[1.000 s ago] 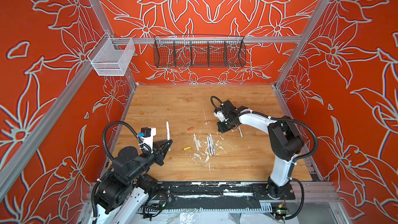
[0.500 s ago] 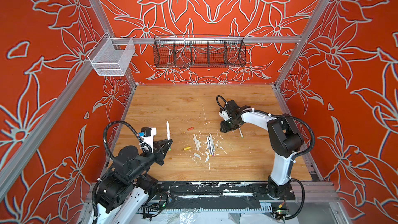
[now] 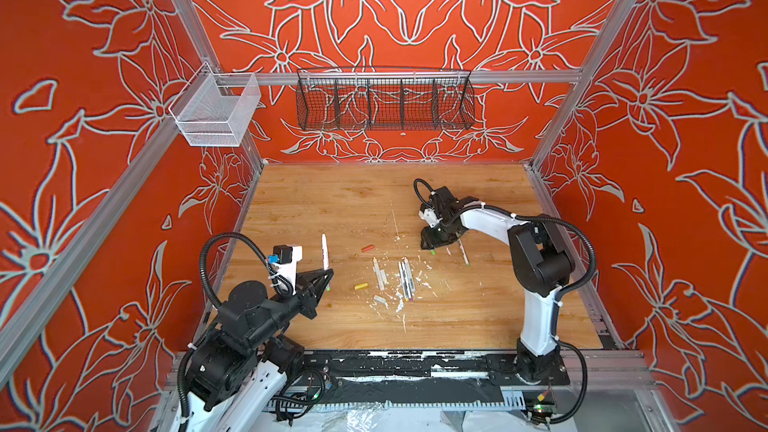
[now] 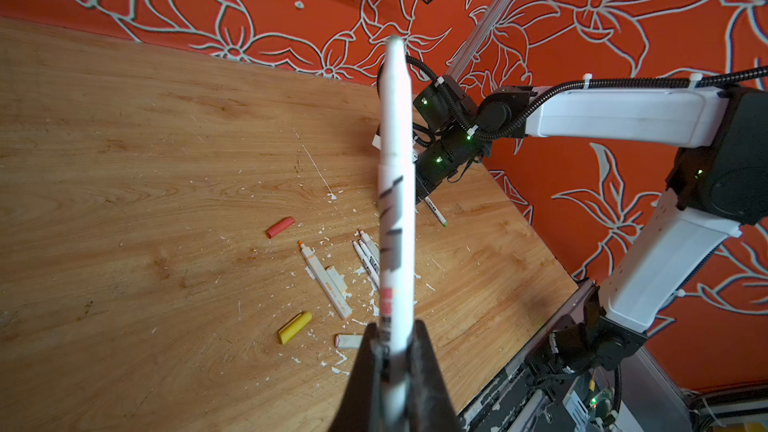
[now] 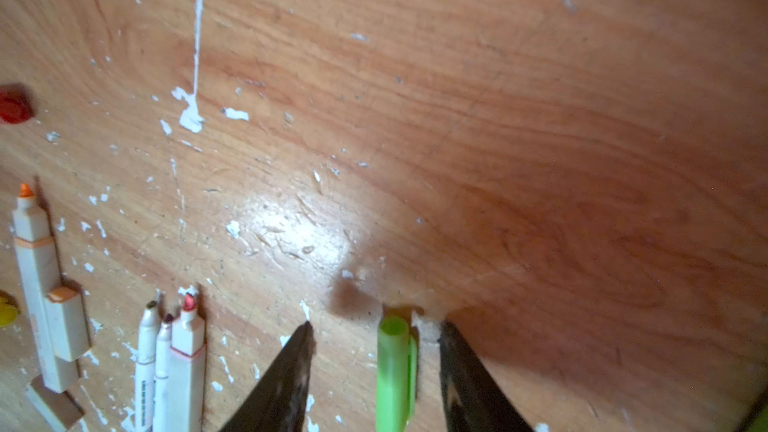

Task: Insert the pens into the pen caps
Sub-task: 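Lift the green cap and carry it farther from the robot, then swing the green cap toward the marker while the left arm raises it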

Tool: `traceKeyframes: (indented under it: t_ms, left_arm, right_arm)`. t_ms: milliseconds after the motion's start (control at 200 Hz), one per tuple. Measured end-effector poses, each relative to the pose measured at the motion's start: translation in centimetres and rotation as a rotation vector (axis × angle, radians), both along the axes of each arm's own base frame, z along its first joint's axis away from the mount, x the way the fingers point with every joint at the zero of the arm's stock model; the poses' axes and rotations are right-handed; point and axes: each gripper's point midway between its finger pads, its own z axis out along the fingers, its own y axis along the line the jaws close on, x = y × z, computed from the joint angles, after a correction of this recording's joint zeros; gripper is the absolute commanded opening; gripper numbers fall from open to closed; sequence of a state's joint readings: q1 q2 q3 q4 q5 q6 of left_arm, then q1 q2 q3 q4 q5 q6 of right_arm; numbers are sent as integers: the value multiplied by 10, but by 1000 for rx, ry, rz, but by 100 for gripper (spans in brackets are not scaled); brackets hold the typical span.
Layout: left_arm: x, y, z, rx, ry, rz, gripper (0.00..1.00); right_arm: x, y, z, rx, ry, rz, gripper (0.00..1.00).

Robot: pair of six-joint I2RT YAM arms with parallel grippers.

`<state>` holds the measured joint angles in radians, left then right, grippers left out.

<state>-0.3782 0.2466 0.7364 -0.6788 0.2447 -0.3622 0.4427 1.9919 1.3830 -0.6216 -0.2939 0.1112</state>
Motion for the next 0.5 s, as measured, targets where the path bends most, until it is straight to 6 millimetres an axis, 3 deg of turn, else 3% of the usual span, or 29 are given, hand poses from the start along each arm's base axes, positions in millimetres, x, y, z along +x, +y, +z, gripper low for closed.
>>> traceKeyframes:
  t_ms: [255,500]
  left_arm:
    - [1,1,0,-1,0,6,0]
    - [1,1,0,0,-2,5,0]
  right_arm:
    - [-2,16,0,-5,13,71,50]
    - [-34,41,-1,-5,44,168,50]
